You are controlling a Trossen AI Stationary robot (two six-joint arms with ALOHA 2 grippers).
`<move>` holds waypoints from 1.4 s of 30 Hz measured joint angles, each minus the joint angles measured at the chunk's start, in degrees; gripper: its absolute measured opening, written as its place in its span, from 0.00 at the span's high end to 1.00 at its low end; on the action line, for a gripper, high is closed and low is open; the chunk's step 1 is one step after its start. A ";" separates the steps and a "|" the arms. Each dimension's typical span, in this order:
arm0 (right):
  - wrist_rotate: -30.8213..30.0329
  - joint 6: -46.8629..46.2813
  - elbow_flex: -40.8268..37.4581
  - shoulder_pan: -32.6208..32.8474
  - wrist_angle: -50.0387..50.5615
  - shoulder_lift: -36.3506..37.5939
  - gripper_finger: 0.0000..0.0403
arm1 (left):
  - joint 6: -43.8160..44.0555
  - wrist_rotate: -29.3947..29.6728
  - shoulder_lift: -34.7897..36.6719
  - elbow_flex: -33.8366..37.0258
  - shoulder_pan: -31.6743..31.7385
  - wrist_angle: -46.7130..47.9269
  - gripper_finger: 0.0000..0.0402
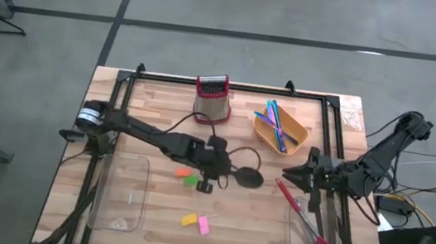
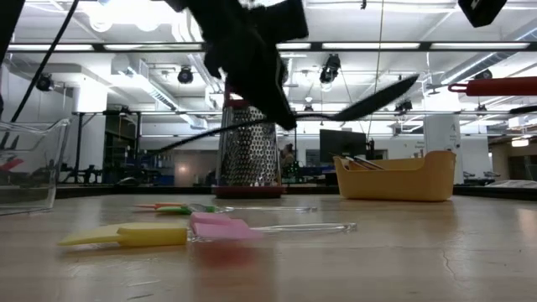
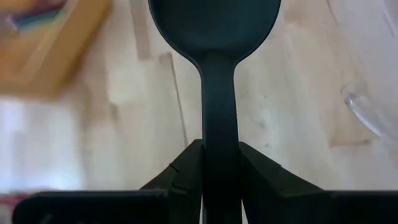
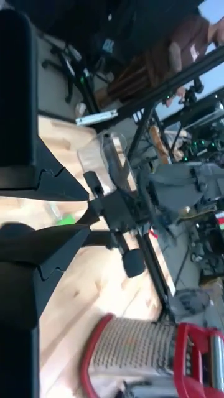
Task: Pick & Place Kitchen Items
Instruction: Put the black slotted spoon into the right transparent bin
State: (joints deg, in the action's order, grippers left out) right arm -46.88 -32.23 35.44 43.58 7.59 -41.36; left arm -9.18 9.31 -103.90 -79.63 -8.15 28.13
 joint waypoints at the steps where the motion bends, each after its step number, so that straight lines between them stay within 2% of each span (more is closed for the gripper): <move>1: 0.89 -0.95 0.40 -0.65 0.50 0.00 0.82 | -2.14 1.37 0.00 -0.99 -0.59 0.89 0.80; 4: 4.56 -4.95 1.93 -3.19 4.56 0.04 0.81 | -7.84 5.05 0.00 -3.65 -2.38 2.92 0.80; 9: 13.12 -11.45 4.19 -9.29 11.09 -2.17 0.75 | -13.64 6.29 0.01 -7.75 -4.81 4.80 0.80; 12: 19.15 -11.32 5.92 -13.43 11.12 -3.85 0.68 | -16.67 6.90 0.07 -9.06 -5.91 5.51 0.80; 18: 32.16 -12.18 9.53 -22.38 14.18 -9.28 0.56 | -20.60 11.89 0.07 -9.38 -7.24 5.62 0.80; 23: 40.52 -12.42 12.49 -28.21 15.94 -15.43 0.50 | -20.99 13.63 0.07 -9.27 -7.40 6.70 0.79; 32: 46.96 -9.78 20.55 -30.78 19.96 -27.42 0.51 | -20.91 13.60 0.04 -9.25 -7.40 7.22 0.79; 38: 47.23 -8.85 27.33 -30.81 30.82 -35.04 0.53 | -20.88 13.94 0.02 -9.25 -7.51 8.08 0.79; 42: 47.58 -7.71 30.41 -30.70 33.00 -38.78 0.54 | -20.34 14.27 -0.02 -9.23 -7.49 8.27 0.79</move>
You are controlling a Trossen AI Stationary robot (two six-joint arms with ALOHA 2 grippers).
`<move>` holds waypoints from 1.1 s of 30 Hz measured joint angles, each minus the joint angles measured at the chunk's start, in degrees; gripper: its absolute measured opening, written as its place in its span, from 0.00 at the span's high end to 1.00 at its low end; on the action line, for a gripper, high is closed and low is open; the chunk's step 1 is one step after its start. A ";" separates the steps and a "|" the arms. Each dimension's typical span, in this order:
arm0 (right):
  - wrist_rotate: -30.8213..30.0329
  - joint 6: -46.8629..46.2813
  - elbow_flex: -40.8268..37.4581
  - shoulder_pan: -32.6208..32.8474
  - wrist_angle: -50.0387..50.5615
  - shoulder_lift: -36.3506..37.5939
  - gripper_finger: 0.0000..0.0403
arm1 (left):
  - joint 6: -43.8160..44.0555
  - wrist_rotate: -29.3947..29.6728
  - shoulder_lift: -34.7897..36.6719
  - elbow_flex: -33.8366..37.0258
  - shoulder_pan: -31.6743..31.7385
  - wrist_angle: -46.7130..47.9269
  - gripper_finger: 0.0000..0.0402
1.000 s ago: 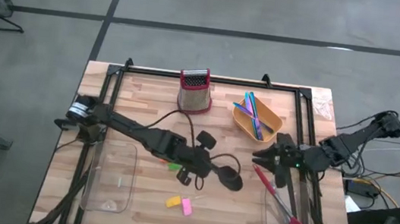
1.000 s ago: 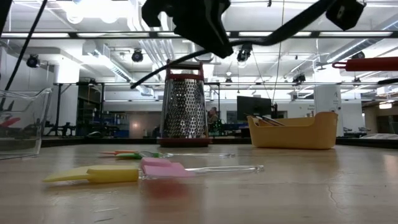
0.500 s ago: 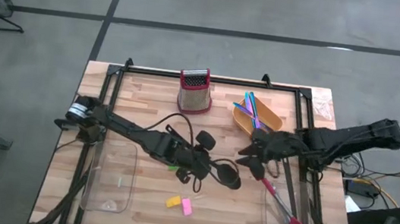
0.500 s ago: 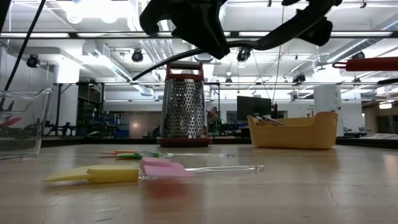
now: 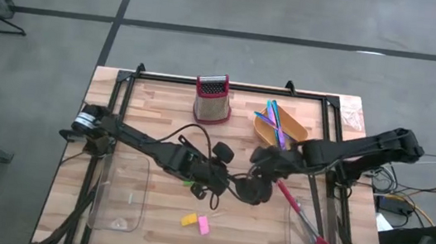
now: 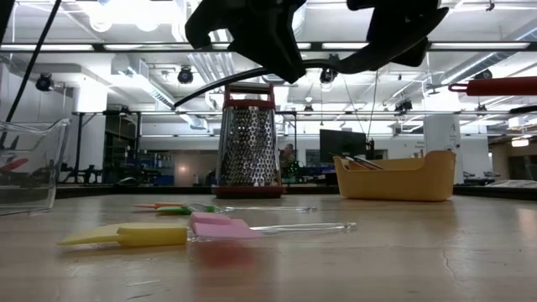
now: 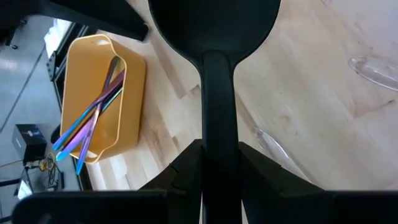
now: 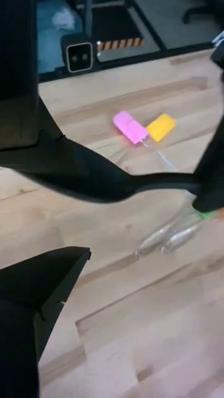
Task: Pick & Place Kitchen Items
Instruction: Put the black slotted spoon into the right transparent bin
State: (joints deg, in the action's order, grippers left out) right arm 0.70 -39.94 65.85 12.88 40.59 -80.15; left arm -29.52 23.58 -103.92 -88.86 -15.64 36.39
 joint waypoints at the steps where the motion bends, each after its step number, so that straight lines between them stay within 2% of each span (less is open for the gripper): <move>1: 0.64 0.46 0.56 -0.02 -0.05 -0.83 0.53 | 0.01 0.11 0.00 0.00 -0.02 -0.03 0.79; 5: 2.31 1.54 1.93 -0.02 -0.08 -2.38 0.53 | -0.02 1.25 0.00 0.00 -0.07 0.11 0.79; 9: 2.30 1.57 1.48 -0.02 0.75 -2.41 0.59 | 0.23 1.63 0.00 0.00 -0.16 0.14 0.79; 12: 2.39 1.47 0.72 -0.02 0.85 -1.98 0.67 | 0.42 2.33 0.00 0.00 -0.17 0.14 0.79; 19: 3.52 0.99 -0.01 -0.04 1.71 -2.57 0.95 | 0.83 5.46 0.00 -0.12 -0.35 0.14 0.79; 26: 2.12 0.40 -0.46 0.37 1.65 -2.48 0.97 | 5.08 6.09 0.04 -0.39 -0.61 -0.83 0.75; 33: -0.66 0.02 -1.94 0.45 -0.07 -1.35 0.97 | 9.05 11.39 2.66 -0.74 -0.94 -0.57 0.55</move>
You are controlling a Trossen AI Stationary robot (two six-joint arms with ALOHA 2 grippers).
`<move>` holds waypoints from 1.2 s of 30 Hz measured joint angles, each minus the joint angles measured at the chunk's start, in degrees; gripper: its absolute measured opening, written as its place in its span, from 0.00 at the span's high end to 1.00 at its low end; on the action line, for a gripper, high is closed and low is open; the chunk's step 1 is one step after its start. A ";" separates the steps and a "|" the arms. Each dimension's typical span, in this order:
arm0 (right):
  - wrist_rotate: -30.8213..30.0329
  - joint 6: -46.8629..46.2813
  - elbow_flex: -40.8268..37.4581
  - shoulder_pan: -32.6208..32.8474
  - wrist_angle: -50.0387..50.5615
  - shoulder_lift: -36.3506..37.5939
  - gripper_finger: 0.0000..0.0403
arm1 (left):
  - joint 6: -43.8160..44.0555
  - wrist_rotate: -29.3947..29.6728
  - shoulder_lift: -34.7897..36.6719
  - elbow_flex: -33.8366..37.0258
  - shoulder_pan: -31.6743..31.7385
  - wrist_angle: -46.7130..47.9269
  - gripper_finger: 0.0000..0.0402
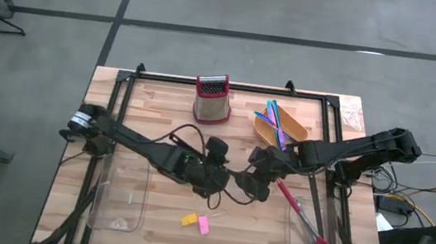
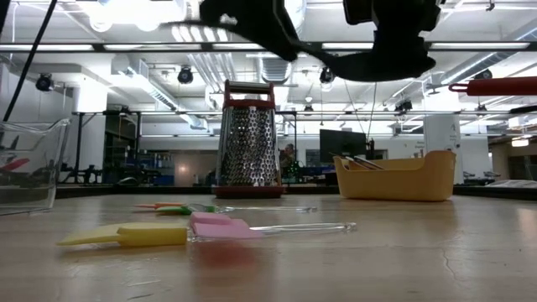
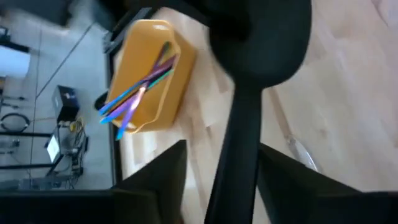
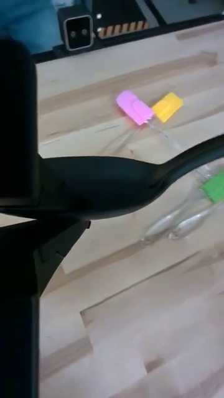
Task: Pick & Place Kitchen Items
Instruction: Put the black slotted spoon into the right transparent bin
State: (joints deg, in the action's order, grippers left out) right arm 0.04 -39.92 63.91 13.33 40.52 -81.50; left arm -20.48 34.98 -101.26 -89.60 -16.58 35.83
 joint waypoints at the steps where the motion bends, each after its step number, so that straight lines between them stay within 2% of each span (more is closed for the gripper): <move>1: -0.51 -0.01 -0.27 0.08 -0.06 0.50 0.98 | 0.70 0.19 0.93 0.00 -0.04 0.30 0.52; 7: -3.90 -1.26 -1.95 0.72 0.73 4.48 0.98 | 4.24 0.07 7.58 1.04 -0.34 0.61 0.44; 11: -7.03 -1.60 -2.74 1.34 1.07 7.33 0.98 | 7.47 -0.35 12.17 1.68 -0.37 0.31 0.44; 19: -9.12 -3.05 -4.28 1.45 1.56 9.36 0.97 | 8.73 4.63 22.66 1.68 -0.41 -5.19 0.44; 24: -10.96 -3.11 -4.99 1.58 1.27 9.53 0.97 | 15.49 4.58 28.88 1.68 -0.41 -5.72 0.44; 31: -14.46 -0.84 -4.30 2.36 0.92 11.23 0.97 | 19.72 2.08 33.56 2.96 -0.48 -5.25 0.44; 36: -19.18 0.32 -4.14 2.98 0.84 14.19 0.97 | 20.17 1.96 35.80 7.35 -0.50 -10.39 0.44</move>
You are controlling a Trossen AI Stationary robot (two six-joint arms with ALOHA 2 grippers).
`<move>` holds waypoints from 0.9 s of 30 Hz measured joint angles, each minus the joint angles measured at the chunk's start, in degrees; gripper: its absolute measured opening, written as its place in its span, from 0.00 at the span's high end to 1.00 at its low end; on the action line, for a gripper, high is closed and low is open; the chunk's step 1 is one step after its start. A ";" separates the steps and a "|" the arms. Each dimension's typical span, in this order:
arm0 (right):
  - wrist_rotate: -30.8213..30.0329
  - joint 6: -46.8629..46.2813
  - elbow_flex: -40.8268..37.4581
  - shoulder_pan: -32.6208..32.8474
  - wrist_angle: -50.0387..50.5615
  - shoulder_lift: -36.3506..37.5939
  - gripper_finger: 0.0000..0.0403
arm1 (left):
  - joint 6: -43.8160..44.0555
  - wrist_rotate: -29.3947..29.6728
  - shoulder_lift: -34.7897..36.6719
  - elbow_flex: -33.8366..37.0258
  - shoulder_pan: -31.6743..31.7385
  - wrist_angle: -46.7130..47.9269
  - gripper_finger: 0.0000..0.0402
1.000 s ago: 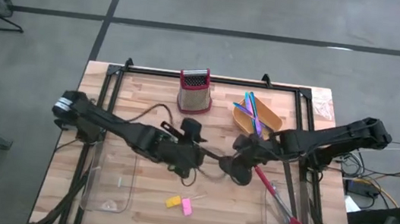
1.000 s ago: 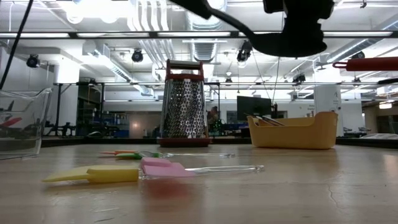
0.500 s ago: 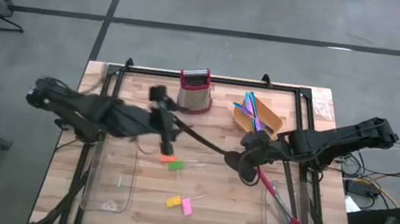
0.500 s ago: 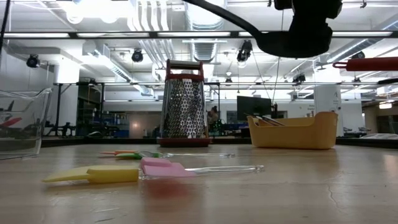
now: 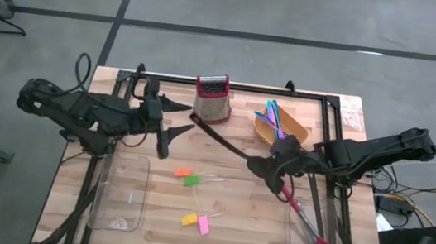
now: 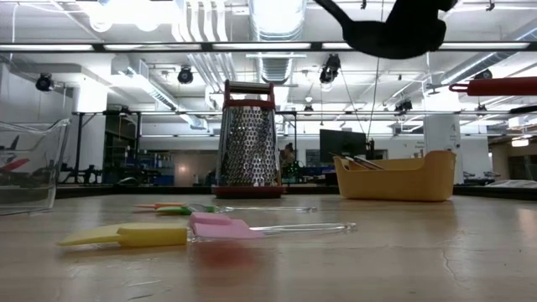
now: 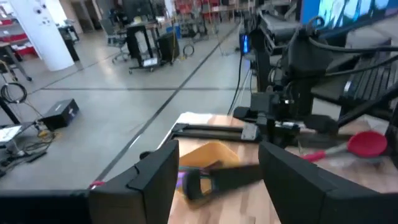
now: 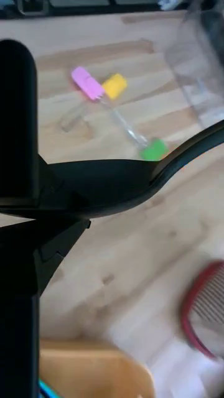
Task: Pick & Place Kitchen Items
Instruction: Put the black slotted spoon into the right transparent bin
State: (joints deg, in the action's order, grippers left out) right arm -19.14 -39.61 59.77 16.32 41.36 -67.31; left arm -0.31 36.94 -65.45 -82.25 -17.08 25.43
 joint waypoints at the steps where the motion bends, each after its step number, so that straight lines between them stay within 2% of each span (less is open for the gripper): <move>1: -1.47 0.46 0.00 -0.02 -0.01 0.72 0.97 | -0.29 0.03 0.48 1.03 0.00 -1.69 0.44; 8: -7.79 3.83 0.00 -0.04 -1.91 5.07 0.97 | -3.82 0.03 2.50 8.54 0.01 -15.19 0.44; 13: -8.02 8.07 0.00 -0.07 -7.82 6.13 0.97 | -4.42 -0.43 1.65 15.31 0.38 -30.26 0.44; 17: -7.84 9.65 0.00 -0.07 -10.47 5.41 0.97 | -4.53 -4.93 0.31 19.26 1.22 -38.52 0.44; 27: -7.38 10.54 0.00 -0.04 -15.50 1.94 0.97 | -0.65 -10.95 -6.15 20.49 3.48 -46.04 0.44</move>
State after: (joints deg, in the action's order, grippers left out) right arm -26.52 -29.07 59.77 16.27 25.87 -65.36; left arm -0.96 25.99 -71.60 -61.76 -13.61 -20.60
